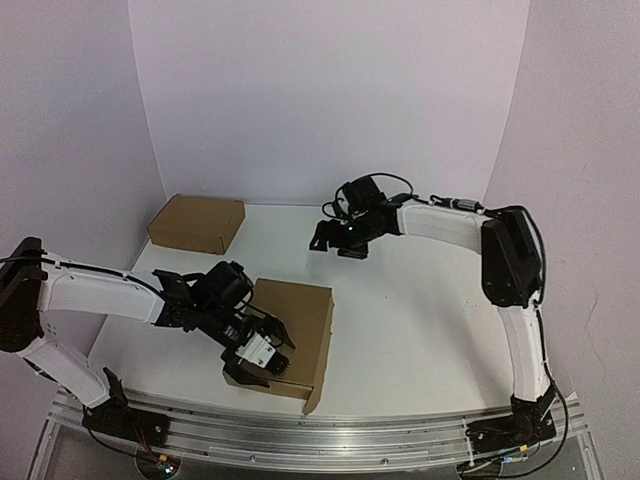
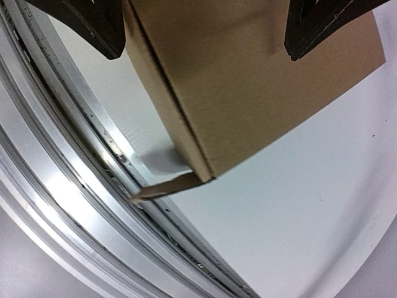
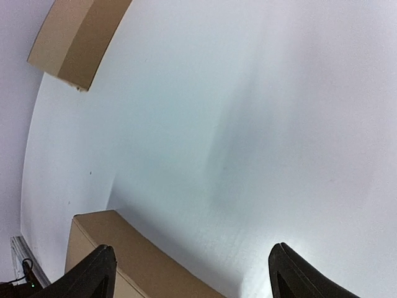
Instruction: Fold the paper box
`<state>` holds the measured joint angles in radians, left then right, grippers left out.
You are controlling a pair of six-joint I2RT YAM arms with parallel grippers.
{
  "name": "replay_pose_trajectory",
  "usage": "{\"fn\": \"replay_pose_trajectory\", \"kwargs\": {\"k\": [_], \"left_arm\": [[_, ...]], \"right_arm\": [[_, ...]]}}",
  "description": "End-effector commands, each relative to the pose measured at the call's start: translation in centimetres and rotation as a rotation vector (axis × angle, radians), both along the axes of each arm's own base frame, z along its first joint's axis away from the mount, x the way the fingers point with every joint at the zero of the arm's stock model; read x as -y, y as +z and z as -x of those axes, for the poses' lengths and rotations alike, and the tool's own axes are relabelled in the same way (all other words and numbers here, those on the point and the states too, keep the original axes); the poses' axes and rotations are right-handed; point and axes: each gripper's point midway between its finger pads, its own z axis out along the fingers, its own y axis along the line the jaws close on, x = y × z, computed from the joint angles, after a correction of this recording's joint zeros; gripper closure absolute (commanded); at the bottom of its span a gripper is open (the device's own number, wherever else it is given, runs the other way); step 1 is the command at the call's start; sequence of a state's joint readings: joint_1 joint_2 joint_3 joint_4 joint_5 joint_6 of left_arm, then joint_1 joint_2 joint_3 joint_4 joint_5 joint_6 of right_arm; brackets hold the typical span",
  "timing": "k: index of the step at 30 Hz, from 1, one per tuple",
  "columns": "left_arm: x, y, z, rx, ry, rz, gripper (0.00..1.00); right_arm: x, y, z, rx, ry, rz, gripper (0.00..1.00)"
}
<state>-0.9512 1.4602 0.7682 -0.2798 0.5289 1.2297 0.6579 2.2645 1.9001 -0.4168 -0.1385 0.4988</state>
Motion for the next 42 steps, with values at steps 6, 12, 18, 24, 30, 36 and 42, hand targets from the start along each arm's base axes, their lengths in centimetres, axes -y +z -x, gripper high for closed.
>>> {"fn": "replay_pose_trajectory", "kwargs": {"k": [6,12,18,24,30,36,42], "left_arm": [[-4.8,3.5,-1.4,0.009,0.045,0.012,0.05],[-9.4,2.2,-7.3,0.124,0.126,-0.021,0.05],[-10.9,1.7,-8.0,0.252,0.053,0.026,0.01],[-10.9,1.1,-3.4,0.265,-0.118,0.137,0.0],[-11.4,-2.1,-4.6,0.356,-0.046,0.103,0.01],[-7.7,-3.3,-3.1,0.394,-0.115,0.134,0.11],[-2.4,-2.4,-0.5,0.249,-0.098,0.141,0.17]], "right_arm": [[9.1,3.9,10.8,-0.136,-0.023,0.051,0.18],[6.0,1.3,20.3,-0.204,0.183,-0.01,0.18],[2.6,1.4,28.0,0.158,0.527,0.048,0.18],[1.9,2.9,33.3,0.59,0.702,0.165,0.16],[3.0,2.3,33.8,0.548,0.216,0.182,0.12],[2.0,-0.3,35.7,0.496,0.215,0.217,0.07],[5.6,-2.3,36.1,0.421,0.202,0.229,0.07]]}}
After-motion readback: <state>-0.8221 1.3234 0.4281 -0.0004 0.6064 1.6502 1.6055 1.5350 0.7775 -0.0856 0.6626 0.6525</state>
